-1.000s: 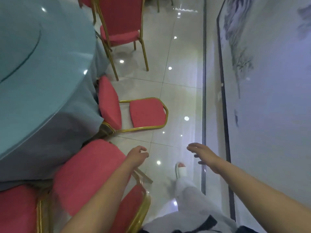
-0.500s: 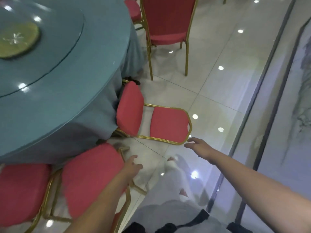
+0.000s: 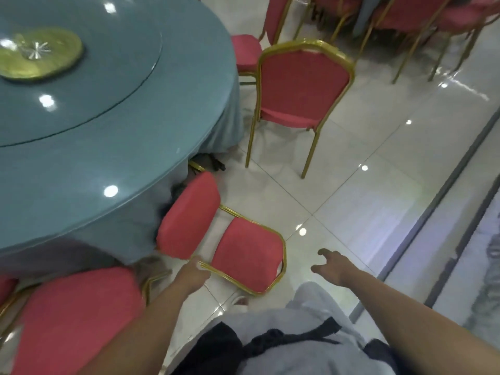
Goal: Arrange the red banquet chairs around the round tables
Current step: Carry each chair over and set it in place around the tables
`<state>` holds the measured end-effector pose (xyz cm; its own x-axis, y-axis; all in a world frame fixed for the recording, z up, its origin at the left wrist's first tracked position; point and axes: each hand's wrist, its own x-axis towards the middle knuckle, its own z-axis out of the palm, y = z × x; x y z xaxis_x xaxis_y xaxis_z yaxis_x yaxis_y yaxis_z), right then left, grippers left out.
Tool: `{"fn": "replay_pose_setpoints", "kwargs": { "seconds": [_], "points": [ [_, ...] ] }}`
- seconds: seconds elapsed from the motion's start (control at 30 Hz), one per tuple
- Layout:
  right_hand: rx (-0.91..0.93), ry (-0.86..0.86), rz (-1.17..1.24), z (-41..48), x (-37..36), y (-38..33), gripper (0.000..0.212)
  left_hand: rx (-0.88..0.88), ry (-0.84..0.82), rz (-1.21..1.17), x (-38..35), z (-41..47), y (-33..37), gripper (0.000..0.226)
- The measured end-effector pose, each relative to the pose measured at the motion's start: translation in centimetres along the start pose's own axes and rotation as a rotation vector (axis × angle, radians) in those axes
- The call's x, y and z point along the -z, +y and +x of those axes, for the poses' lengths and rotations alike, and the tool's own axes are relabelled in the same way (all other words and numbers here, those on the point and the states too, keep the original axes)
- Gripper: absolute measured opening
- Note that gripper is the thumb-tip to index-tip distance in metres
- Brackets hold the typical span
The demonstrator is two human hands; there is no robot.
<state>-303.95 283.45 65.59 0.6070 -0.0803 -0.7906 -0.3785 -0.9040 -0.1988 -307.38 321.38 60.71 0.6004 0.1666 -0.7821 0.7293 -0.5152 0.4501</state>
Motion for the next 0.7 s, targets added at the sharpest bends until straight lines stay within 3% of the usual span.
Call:
{"fn": "replay_pose_setpoints", "kwargs": {
  "seconds": [0.13,0.37,0.5,0.7],
  "points": [
    [0.127,-0.058,-0.064,6.5,4.5,-2.3,0.073,0.039,0.163,-0.118,-1.1,1.3,3.1,0.057],
    [0.417,-0.259,-0.269,18.7,12.4,-5.6,0.068,0.458,0.498,-0.526,-10.2,-1.0,4.2,0.054],
    [0.442,-0.278,-0.402,23.7,17.4,-4.9,0.061,0.723,0.453,-0.674,-20.4,-5.0,5.7,0.056],
    [0.394,-0.242,-0.551,28.2,18.9,-2.9,0.065,0.832,0.402,-0.781,-30.3,-4.9,8.9,0.058]
  ]
}}
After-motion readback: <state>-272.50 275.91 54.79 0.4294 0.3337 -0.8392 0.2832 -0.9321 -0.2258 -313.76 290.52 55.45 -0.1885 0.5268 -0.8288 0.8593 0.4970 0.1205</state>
